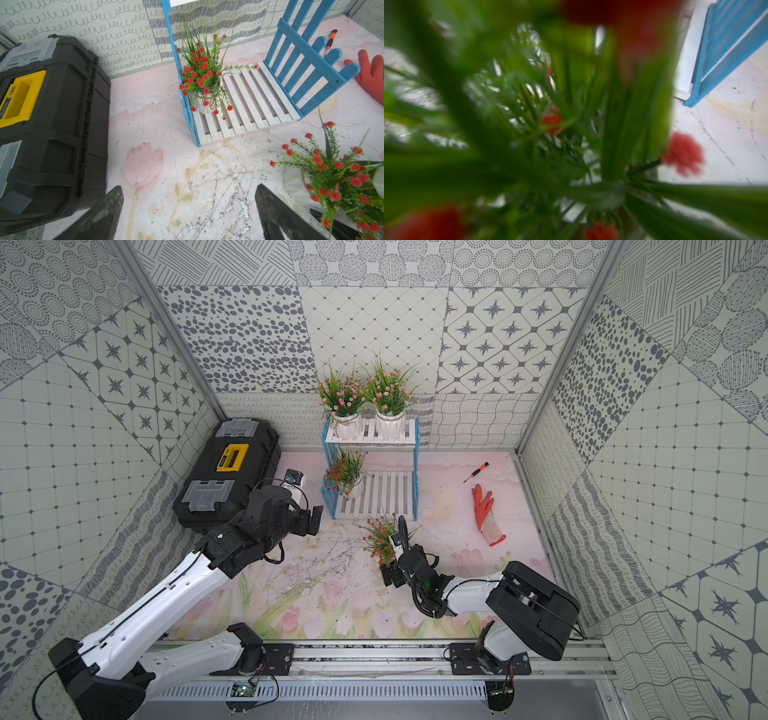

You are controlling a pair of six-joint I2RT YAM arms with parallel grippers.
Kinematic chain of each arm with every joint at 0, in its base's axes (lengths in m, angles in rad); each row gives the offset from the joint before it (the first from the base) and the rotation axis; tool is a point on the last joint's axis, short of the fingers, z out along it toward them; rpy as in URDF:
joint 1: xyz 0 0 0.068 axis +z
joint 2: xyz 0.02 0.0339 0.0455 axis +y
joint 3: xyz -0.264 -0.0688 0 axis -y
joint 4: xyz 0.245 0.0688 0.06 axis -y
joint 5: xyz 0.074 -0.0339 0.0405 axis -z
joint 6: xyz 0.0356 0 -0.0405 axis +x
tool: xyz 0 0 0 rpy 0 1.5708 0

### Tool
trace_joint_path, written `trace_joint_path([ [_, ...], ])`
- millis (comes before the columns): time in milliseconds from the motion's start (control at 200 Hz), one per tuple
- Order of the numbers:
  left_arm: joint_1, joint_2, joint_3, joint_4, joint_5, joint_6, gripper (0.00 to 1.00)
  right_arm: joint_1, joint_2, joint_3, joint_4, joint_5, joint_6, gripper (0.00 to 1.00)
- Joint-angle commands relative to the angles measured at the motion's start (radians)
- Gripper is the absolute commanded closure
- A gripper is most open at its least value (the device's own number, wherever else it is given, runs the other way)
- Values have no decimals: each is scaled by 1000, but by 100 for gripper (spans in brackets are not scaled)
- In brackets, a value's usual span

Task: Place the baby's breath potted plants on the rack by color
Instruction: Pick up the baby's breath potted plant from the center of the board.

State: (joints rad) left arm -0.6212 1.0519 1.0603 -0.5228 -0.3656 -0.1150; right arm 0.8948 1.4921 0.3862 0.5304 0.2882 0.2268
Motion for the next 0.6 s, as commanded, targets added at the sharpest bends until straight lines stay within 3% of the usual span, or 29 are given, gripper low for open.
trace_joint_path([
  [0, 6, 5, 18, -25, -8, 14, 1, -10, 38, 29, 114, -9, -39, 1],
  [235, 7, 10, 20, -28, -15, 18, 2, -29, 45, 20, 149, 3, -38, 4],
  [450, 6, 7, 19, -35, -15, 8, 2, -28, 47, 24, 153, -7, -52, 27],
  [595, 6, 6, 17, -37, -13, 0, 2, -28, 50, 38, 130, -4, -51, 31],
])
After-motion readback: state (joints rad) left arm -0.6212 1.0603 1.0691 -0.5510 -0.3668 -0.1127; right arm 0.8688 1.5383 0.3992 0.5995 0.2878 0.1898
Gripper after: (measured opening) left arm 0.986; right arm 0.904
